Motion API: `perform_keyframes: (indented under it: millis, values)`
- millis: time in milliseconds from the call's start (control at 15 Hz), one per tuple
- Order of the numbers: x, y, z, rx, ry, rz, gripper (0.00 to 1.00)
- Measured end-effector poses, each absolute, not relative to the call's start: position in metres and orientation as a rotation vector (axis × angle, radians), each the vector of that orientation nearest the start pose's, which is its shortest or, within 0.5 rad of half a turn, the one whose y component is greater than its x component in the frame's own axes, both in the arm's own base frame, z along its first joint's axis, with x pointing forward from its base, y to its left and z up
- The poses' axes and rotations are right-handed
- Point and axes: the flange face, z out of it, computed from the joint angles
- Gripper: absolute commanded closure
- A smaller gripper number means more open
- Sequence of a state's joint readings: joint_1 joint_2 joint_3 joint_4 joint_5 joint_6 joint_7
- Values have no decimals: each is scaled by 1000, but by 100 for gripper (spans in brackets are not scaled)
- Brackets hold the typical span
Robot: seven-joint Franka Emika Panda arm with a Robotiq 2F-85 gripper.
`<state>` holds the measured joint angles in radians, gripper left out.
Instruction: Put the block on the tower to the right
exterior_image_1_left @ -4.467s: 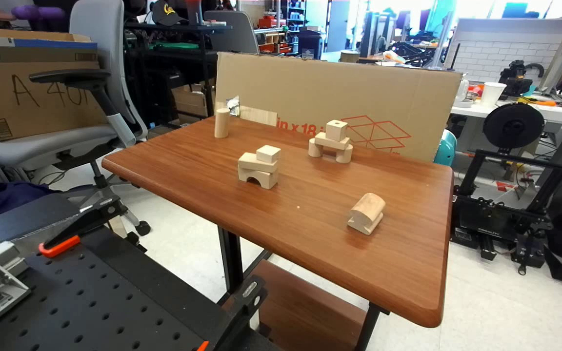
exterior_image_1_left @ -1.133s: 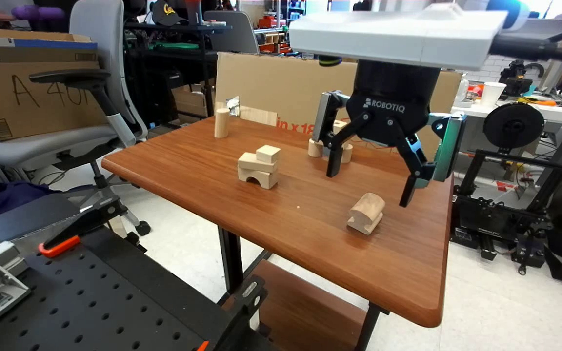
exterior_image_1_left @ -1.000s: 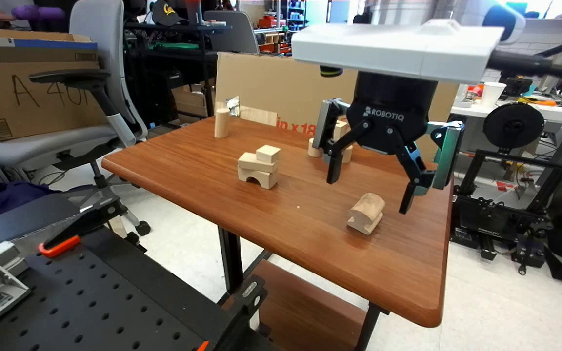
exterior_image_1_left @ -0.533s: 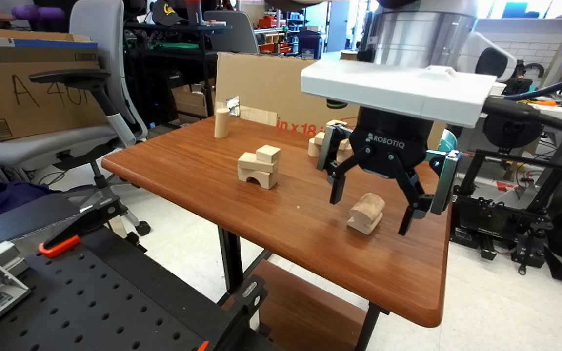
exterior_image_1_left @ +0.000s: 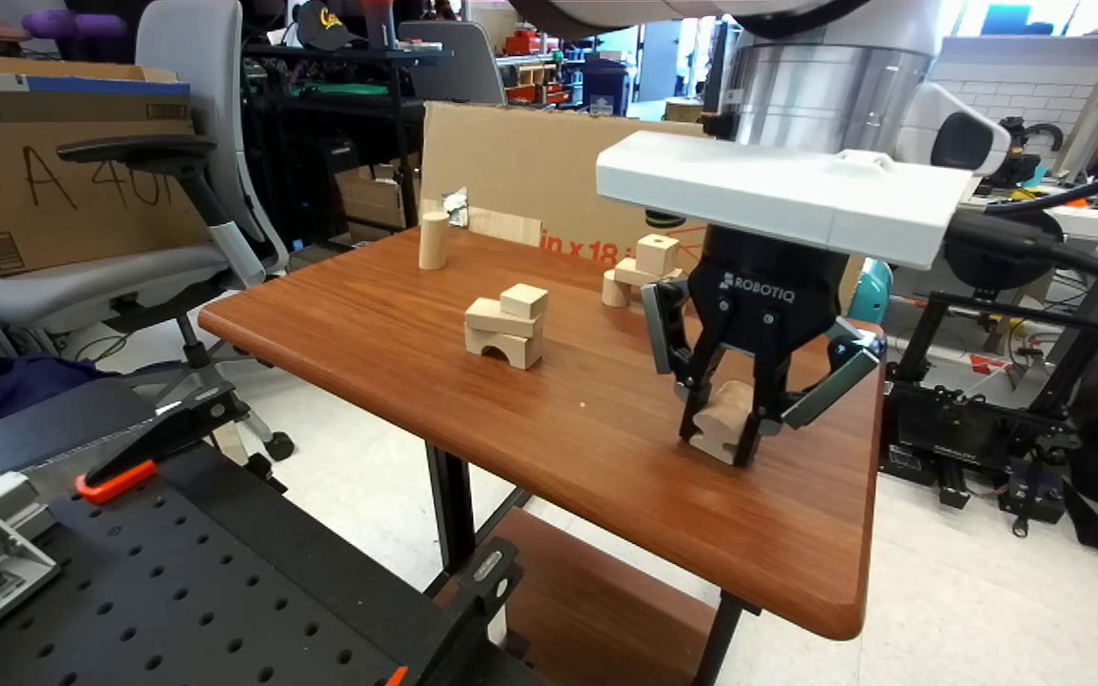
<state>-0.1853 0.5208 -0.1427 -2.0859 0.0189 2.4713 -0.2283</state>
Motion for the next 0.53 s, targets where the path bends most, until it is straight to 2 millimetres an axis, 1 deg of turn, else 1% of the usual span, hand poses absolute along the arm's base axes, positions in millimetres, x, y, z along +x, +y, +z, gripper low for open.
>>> perform_keyframes:
  millis: [267,400,533]
  values:
    - [541,-186,167,-3154,246,208,89]
    - [544,-186,178,-3157,271,179,89]
    - [549,-184,194,-3159,275,135,89]
